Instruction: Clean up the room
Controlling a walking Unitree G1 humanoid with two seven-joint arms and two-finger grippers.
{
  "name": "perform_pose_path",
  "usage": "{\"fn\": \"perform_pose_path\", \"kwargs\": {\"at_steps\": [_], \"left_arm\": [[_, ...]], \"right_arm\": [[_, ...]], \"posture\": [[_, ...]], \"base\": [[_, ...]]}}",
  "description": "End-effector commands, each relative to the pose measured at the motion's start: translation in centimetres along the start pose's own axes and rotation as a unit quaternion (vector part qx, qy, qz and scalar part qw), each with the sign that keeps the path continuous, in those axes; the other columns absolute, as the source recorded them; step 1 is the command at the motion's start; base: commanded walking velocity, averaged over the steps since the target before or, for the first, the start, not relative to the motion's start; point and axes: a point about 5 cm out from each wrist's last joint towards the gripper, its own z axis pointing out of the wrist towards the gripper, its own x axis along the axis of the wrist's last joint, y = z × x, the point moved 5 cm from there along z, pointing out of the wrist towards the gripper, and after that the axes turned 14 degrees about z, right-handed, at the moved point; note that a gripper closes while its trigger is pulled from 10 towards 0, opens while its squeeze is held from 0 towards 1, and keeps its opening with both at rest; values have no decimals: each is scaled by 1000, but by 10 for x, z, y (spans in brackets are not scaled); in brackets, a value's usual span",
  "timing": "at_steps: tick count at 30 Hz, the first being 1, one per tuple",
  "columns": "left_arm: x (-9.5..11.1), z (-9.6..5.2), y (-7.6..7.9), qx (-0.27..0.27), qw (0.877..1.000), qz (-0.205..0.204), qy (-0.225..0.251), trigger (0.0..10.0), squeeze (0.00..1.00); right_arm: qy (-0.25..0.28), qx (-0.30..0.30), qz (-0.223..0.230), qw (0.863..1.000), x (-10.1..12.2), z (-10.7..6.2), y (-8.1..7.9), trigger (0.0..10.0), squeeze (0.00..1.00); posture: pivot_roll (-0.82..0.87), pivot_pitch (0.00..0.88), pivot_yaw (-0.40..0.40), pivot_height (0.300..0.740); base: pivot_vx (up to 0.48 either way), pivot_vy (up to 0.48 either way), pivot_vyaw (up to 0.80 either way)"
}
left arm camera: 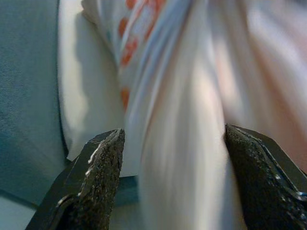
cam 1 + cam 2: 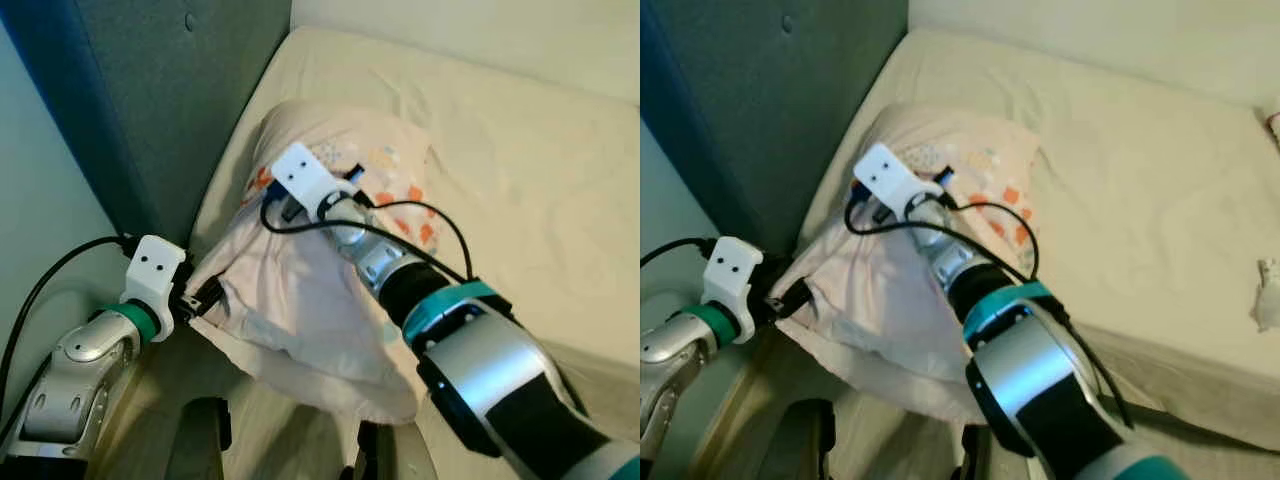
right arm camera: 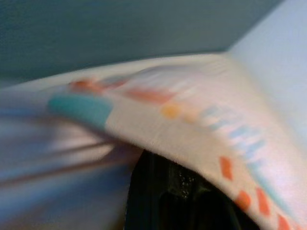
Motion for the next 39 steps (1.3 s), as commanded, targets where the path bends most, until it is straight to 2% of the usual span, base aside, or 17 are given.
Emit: {"fn": "perform_pose_path", "kwargs": {"at_steps": [1,3,4,5,6,7,8,9,13,18,21,23,24,27,31,37,39], "left_arm": [[-7,1,15,-26,1000,-3,-13,10000,0],[-8,1,16,-28,1000,-2,-13,10000,0],[-9,1,17,-30,999,-2,-14,10000,0],[-9,1,17,-30,999,-2,-14,10000,0],[-10,1,18,-30,999,-4,-15,10000,0],[-10,1,18,-30,999,-4,-15,10000,0],[-11,1,19,-30,999,-5,-16,10000,0],[-12,2,19,-31,999,-7,-17,10000,0],[-13,3,20,-31,999,-8,-17,10000,0],[-7,6,21,-30,999,-20,1,10000,0],[-5,2,23,-30,999,-36,8,10000,0],[-9,-7,27,-30,997,-66,11,10000,0],[-9,-7,27,-30,997,-66,11,10000,0],[-24,-17,29,-20,997,-75,-11,10000,0],[-33,-19,28,-5,997,-70,-28,10000,0],[-35,-15,26,1,997,-70,-29,10000,0],[-39,-12,17,31,996,-83,-28,10000,0]], "right_arm": [[-30,27,36,999,-27,-7,-16,157,0],[-39,35,59,997,-36,-10,-22,157,0],[-48,51,98,993,-48,-15,-31,2392,0],[-48,51,98,993,-48,-15,-31,2392,0],[-52,71,127,988,-59,-20,-42,4392,0],[-52,71,127,988,-59,-20,-42,4392,0],[-52,86,161,982,-69,-27,-51,8863,0],[-50,94,181,978,-75,-31,-55,9961,0],[-24,109,226,968,-84,-44,-54,10000,0],[22,146,295,944,-90,-67,-35,10000,0],[25,164,307,937,-95,-80,-29,10000,0],[28,195,321,927,-104,-114,-16,10000,0],[28,195,321,927,-104,-114,-16,10000,0],[16,223,329,917,-109,-155,-8,10000,0],[-23,243,321,915,-126,-187,-7,10000,0],[-26,215,346,913,-129,-192,4,10000,0],[-10,168,367,915,-127,-183,20,10000,0]], "posture": [[252,189,-71,582],[252,189,-71,582],[252,189,-71,582],[252,189,-71,582],[241,177,-69,582],[241,177,-69,582],[235,174,-66,582],[231,172,-64,582],[221,166,-61,582],[209,136,-67,582],[203,129,-64,582],[193,118,-60,582],[193,118,-60,582],[186,109,-59,582],[180,102,-63,582],[182,102,-66,582],[188,99,-70,582]], "base": [[0,0,0],[0,0,0],[0,0,0],[0,0,0],[0,0,0],[0,0,0],[0,0,0],[0,0,0],[0,0,0],[0,0,0],[0,0,0],[0,0,0],[0,0,0],[0,0,0],[0,0,0],[0,0,0],[0,0,0]]}}
